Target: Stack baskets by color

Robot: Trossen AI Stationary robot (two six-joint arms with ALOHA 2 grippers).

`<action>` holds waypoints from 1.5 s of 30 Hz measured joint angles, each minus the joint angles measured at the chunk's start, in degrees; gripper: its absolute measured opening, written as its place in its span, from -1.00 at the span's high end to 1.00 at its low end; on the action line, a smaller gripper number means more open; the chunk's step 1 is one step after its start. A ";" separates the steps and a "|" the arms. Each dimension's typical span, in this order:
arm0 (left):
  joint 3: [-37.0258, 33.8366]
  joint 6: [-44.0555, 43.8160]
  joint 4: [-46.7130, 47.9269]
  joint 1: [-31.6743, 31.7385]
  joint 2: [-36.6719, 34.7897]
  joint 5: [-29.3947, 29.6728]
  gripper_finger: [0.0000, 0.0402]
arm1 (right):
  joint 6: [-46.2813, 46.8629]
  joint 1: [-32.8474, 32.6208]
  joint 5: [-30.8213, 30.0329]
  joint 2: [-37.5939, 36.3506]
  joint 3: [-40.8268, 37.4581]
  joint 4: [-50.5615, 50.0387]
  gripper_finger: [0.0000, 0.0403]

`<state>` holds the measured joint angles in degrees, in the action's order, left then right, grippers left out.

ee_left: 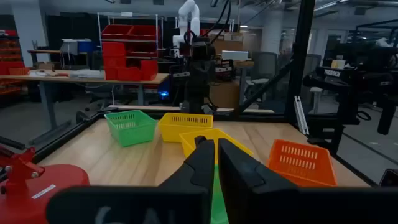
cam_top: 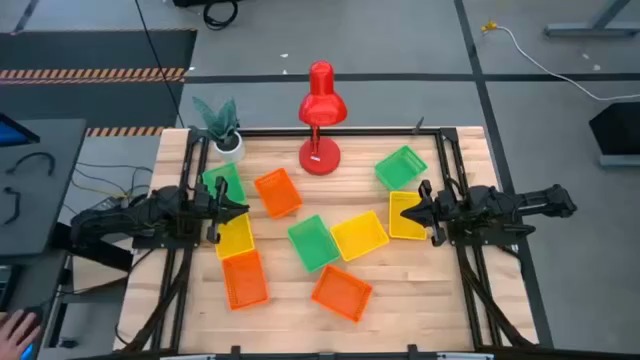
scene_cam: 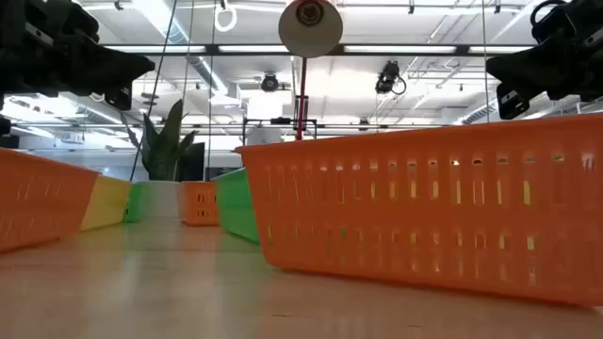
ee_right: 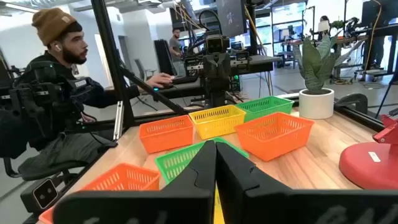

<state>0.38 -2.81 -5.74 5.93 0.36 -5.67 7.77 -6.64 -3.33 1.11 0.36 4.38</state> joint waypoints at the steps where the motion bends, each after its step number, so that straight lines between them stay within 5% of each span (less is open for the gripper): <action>1: -0.01 0.00 0.00 0.00 0.00 0.01 0.85 | 0.00 0.00 0.00 0.00 0.02 0.00 0.94; 39: 0.00 -2.25 -0.41 -0.02 0.00 0.00 0.85 | 0.00 -0.01 0.00 0.00 0.00 -0.01 0.94; 45: -0.01 -7.20 -11.24 -0.04 0.02 1.76 0.84 | 0.00 0.00 0.02 0.02 0.02 0.00 0.94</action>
<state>0.37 -10.01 -16.98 5.89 0.38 -3.91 7.77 -6.63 -3.31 1.13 0.38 4.38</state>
